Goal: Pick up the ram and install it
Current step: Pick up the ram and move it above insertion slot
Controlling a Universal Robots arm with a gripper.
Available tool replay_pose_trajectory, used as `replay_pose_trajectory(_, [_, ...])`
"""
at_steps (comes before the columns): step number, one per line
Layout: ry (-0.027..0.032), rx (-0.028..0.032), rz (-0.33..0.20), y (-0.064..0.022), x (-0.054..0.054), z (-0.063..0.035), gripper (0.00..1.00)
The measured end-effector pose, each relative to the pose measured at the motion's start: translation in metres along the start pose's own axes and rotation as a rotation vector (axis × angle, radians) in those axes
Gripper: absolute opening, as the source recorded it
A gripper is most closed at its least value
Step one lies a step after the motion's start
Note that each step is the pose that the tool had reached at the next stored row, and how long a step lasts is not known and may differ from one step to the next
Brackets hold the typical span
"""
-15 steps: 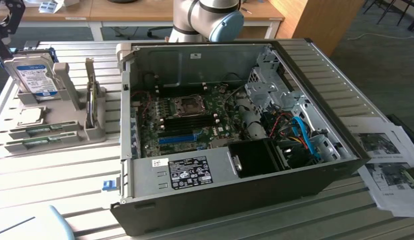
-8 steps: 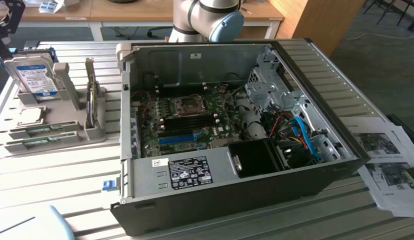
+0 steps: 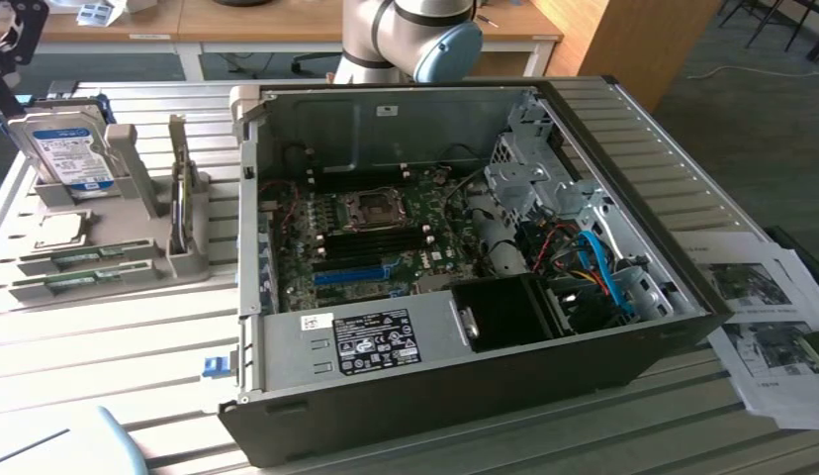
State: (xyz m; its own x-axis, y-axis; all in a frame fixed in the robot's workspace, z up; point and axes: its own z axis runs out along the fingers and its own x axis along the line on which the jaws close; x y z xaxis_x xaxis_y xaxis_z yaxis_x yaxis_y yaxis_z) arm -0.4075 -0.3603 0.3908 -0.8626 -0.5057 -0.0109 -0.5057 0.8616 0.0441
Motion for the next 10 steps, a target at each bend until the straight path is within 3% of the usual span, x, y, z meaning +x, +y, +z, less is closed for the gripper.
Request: replay_pose_trajectory(10, [0.005,-0.0012,-0.113,0.0,0.0,0.0,0.09])
